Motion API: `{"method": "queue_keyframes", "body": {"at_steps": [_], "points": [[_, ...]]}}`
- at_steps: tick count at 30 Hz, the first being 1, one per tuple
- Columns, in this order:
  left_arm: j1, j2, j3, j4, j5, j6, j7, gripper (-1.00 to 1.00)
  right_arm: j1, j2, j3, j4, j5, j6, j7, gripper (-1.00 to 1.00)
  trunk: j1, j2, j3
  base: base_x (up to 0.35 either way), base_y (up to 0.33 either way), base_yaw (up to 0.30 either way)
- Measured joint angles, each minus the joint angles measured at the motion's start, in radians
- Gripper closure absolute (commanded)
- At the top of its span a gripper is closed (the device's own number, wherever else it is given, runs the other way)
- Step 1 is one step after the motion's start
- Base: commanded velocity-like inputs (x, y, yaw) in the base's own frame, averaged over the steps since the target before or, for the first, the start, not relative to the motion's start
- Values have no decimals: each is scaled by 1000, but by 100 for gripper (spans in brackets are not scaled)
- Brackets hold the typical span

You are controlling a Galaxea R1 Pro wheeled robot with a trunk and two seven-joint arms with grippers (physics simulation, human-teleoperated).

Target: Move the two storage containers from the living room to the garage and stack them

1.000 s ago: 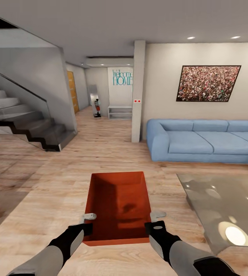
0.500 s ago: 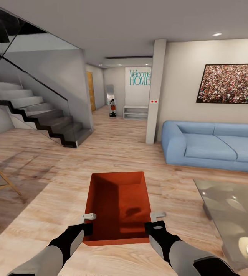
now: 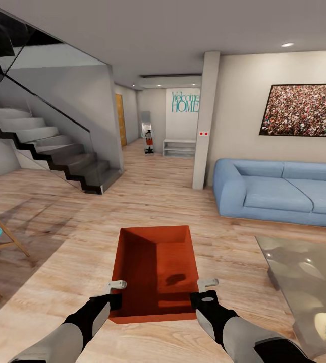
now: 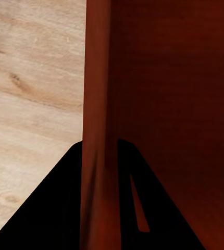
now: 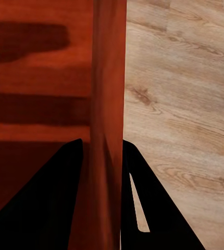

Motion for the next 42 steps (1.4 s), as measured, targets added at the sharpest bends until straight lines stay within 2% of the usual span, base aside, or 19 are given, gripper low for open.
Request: {"method": "queue_keyframes", "body": {"at_steps": [11, 14, 42], "points": [[0, 0, -2, 0, 4, -2, 1, 100, 0, 0, 0, -1, 2, 0, 0, 100, 0, 0, 0, 66, 0, 0], [1, 0, -4, 4, 11, -13, 1, 100, 0, 0, -2, -5, 14, 0, -1, 100, -1, 0, 0, 283, 0, 0], [0, 0, -4, 10, 14, -18, 1, 100, -1, 0, 2, -4, 13, 0, -2, 100, -1, 0, 0, 319, 0, 0]]}}
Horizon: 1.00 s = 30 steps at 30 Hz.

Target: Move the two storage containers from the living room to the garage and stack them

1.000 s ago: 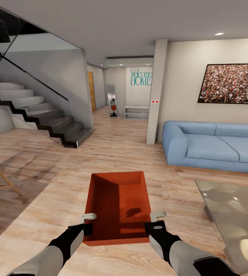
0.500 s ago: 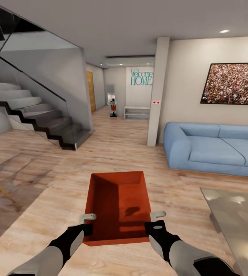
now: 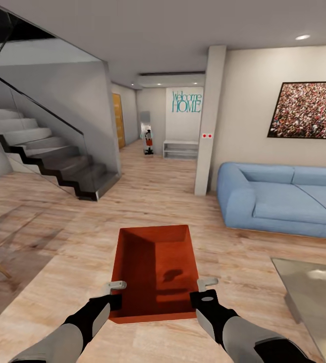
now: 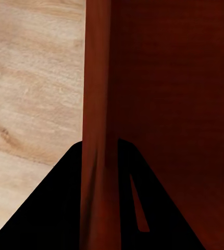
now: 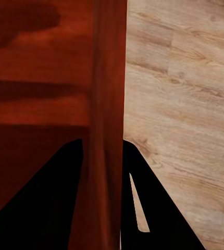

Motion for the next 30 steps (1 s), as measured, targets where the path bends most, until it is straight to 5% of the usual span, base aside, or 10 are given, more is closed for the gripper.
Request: {"method": "queue_keyframes", "body": {"at_steps": [30], "points": [[0, 0, 0, 0, 0, 0, 0, 100, 0, 0, 1, 0, -1, 0, 0, 100, 0, 0, 0, 321, 0, 0]]}}
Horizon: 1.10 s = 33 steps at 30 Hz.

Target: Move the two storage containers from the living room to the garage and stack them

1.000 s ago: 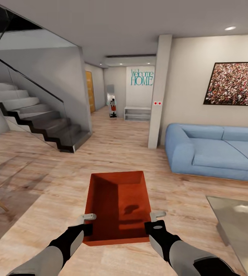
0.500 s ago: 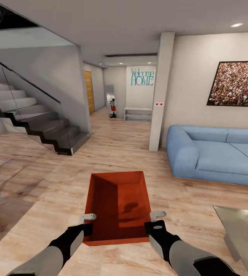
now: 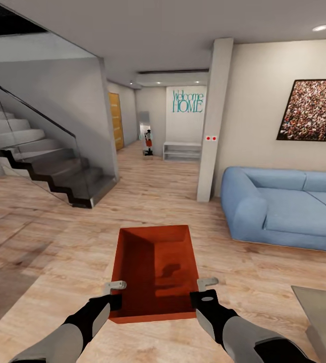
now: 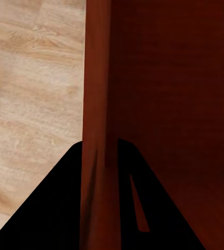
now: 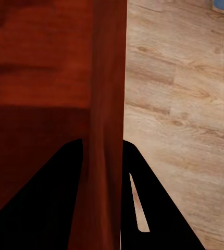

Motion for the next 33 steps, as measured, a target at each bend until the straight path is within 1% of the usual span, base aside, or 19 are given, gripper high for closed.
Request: {"method": "queue_keyframes", "body": {"at_steps": [31, 33], "points": [[0, 0, 0, 0, 0, 0, 0, 100, 0, 0, -1, 0, 1, 0, 0, 100, 0, 0, 0, 321, 0, 0], [0, 0, 0, 0, -1, 1, -1, 100, 0, 0, -1, 0, 1, 0, 0, 100, 0, 0, 0, 321, 0, 150]]}}
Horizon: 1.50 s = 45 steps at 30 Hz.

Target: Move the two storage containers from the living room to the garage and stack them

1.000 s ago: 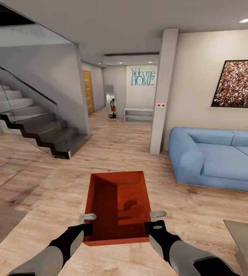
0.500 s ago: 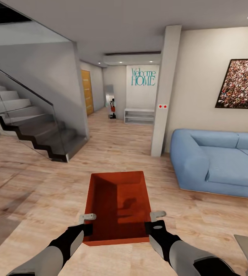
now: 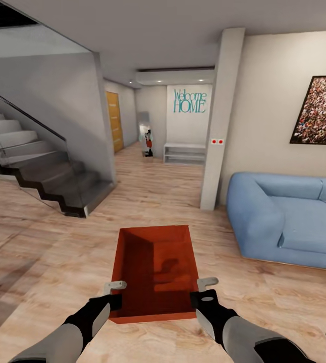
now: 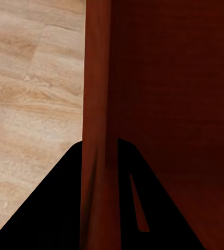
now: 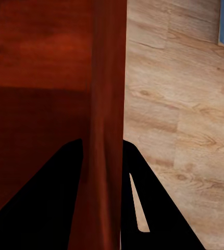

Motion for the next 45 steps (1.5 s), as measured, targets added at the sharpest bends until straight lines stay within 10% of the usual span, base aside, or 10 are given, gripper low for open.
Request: {"method": "queue_keyframes", "body": {"at_steps": [45], "points": [[0, 0, 1, 0, -1, 0, 0, 100, 0, 0, 0, 0, 0, 0, 0, 100, 0, 0, 0, 321, 0, 89]]}}
